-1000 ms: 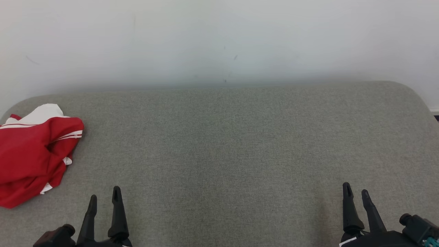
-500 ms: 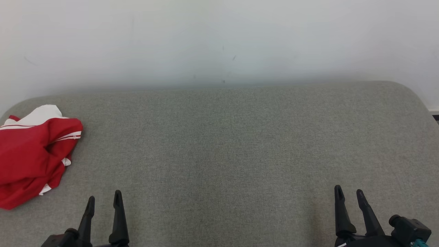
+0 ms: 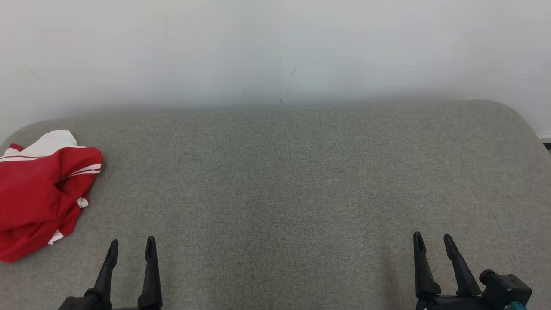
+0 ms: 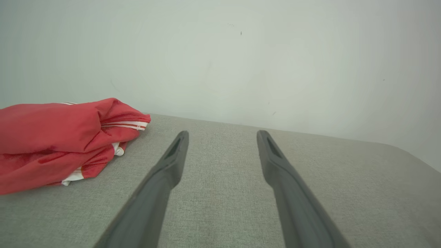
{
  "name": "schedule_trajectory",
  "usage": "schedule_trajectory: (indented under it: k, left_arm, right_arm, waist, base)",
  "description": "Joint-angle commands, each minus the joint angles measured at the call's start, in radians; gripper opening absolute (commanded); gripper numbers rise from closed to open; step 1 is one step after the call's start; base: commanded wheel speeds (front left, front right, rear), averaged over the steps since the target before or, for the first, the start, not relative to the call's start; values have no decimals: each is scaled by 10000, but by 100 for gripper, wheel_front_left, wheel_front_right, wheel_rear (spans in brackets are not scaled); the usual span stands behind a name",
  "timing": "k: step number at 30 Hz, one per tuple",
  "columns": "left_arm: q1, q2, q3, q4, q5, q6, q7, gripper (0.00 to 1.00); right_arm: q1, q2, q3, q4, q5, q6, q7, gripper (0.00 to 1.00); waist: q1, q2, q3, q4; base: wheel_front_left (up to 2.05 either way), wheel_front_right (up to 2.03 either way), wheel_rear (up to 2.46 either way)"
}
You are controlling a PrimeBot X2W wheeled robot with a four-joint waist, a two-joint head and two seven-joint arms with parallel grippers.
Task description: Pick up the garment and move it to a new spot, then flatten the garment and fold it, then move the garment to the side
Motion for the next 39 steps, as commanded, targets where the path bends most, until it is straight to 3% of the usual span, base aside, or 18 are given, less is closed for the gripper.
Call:
schedule_trajectory:
  k: [1,13,29,39]
  left_arm:
    - [130,8,84,-113,269,-8,-89,100]
    - [339,14,406,10,1383,294,-282,100]
    - [684,136,502,-9,2644,194,-529,100]
    - [821,243,385,-60,2529,191,-516,100]
  right_arm:
    - [-39,-58,24,-59,-216,44,-92,100]
    - [171,-60,-97,-140,-1037,41,-325,100]
    - [415,-59,37,-247,-2201,48,-664,100]
    - [399,-57,-29,-263,-2190,48,-637,100]
  waist:
    - [0,0,7,-8]
    - [0,0,-7,-20]
    - [0,0,-95,-64]
    - [0,0,-142,-67]
  base:
    - [0,0,0]
    - [0,0,0]
    - [0,0,0]
    - [0,0,0]
